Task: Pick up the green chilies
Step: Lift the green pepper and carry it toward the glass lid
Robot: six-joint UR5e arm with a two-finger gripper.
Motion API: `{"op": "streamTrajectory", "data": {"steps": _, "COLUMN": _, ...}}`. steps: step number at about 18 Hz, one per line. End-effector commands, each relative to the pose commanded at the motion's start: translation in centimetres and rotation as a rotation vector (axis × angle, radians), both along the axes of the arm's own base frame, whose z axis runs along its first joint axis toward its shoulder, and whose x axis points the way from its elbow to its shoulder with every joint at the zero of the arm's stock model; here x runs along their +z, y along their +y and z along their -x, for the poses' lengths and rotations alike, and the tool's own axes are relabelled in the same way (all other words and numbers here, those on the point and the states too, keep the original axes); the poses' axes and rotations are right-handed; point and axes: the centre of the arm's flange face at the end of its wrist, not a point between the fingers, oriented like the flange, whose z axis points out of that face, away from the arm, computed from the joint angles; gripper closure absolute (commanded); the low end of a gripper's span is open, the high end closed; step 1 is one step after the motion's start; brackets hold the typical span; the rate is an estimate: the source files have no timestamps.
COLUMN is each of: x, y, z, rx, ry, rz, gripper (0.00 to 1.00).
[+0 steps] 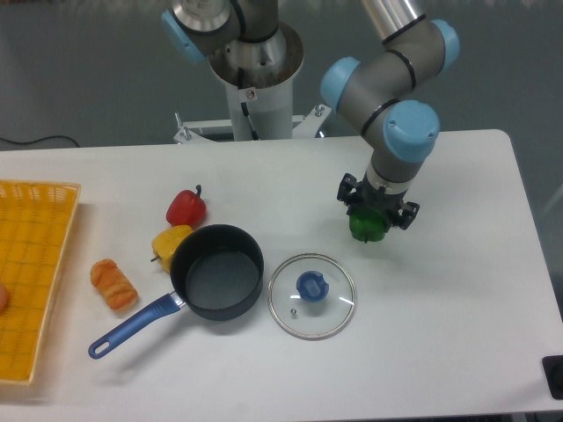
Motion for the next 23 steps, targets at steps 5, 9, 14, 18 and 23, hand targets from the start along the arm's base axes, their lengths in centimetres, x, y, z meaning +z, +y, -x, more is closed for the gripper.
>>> {"op": "streamTrajectory", "data": {"steps": 5, "x": 2.3, "y": 3.3, "z": -1.4, "rx": -0.120, "ry": 0.038, "rz": -0.025, "gripper": 0.48}}
{"op": "streamTrajectory", "data": {"steps": 9, "x": 3.6, "y": 4.8, "z": -2.7, "rx": -0.236, "ry": 0.055, "rz": -0.042, "gripper": 0.48}}
{"op": "streamTrajectory", "data": {"steps": 14, "x": 4.7, "y": 6.4, "z": -3.5, "rx": -0.266, "ry": 0.068, "rz": -0.069, "gripper": 0.48}}
{"op": "streamTrajectory", "data": {"steps": 18, "x": 4.4, "y": 6.2, "z": -3.3, "rx": -0.282, "ry": 0.049, "rz": -0.093, "gripper": 0.48}}
{"op": "streamTrajectory", "data": {"steps": 23, "x": 4.6, "y": 5.8, "z": -2.8, "rx": -0.270, "ry": 0.040, "rz": -0.117, "gripper": 0.48}}
